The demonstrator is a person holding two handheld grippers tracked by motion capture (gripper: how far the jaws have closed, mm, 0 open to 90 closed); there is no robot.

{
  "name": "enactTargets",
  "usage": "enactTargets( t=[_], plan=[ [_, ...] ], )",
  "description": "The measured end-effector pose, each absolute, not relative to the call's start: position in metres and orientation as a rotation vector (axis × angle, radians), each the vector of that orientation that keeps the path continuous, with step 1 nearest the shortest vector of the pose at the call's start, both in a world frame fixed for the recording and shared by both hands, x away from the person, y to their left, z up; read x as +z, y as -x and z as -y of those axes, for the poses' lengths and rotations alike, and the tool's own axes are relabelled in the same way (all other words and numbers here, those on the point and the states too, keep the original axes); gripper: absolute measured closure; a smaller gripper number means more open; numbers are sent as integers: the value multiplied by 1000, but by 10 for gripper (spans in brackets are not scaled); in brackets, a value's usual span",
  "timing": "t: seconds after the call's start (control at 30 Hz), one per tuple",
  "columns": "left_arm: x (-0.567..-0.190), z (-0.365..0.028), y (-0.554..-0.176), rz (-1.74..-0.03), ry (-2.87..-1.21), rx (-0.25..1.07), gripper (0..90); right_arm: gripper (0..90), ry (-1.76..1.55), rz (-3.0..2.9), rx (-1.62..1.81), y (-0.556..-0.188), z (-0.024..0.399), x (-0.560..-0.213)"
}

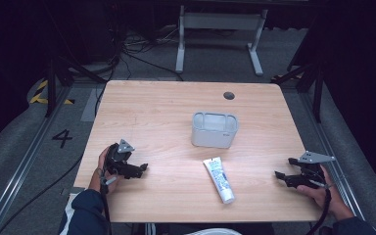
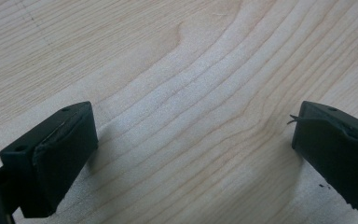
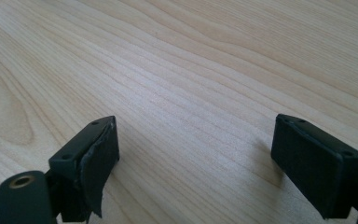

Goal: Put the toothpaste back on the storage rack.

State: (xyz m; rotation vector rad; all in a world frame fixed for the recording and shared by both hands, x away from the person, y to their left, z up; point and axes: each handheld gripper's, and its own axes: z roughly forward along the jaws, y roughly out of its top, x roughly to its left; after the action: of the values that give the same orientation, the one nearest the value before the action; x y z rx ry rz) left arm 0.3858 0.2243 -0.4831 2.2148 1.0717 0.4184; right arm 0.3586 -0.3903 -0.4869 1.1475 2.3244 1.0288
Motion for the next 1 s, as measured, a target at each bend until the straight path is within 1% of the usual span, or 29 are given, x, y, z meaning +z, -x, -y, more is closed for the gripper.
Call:
enactTargets(
  t=[0.53, 0.6, 0.83, 0.97, 1.0],
  plan=[
    [-484, -223, -384, -1087, -2202, 396, 5, 159, -1193, -2282, 986, -357, 389, -486],
    [-483, -224, -385, -1070, -2211, 415, 5, 159, -1192, -2284, 971, -357, 388, -484],
    [-484, -224, -386, -1069, -2210, 411, 4, 166, -1198, -2296, 949, -358, 387, -483],
    [-484, -223, -385, -1082, -2203, 396, 4, 183, -1186, -2312, 948, -357, 383, -481],
    [-484, -223, -385, -1082, -2203, 396, 4, 200, -1174, -2320, 944, -357, 382, -481]
  ],
)
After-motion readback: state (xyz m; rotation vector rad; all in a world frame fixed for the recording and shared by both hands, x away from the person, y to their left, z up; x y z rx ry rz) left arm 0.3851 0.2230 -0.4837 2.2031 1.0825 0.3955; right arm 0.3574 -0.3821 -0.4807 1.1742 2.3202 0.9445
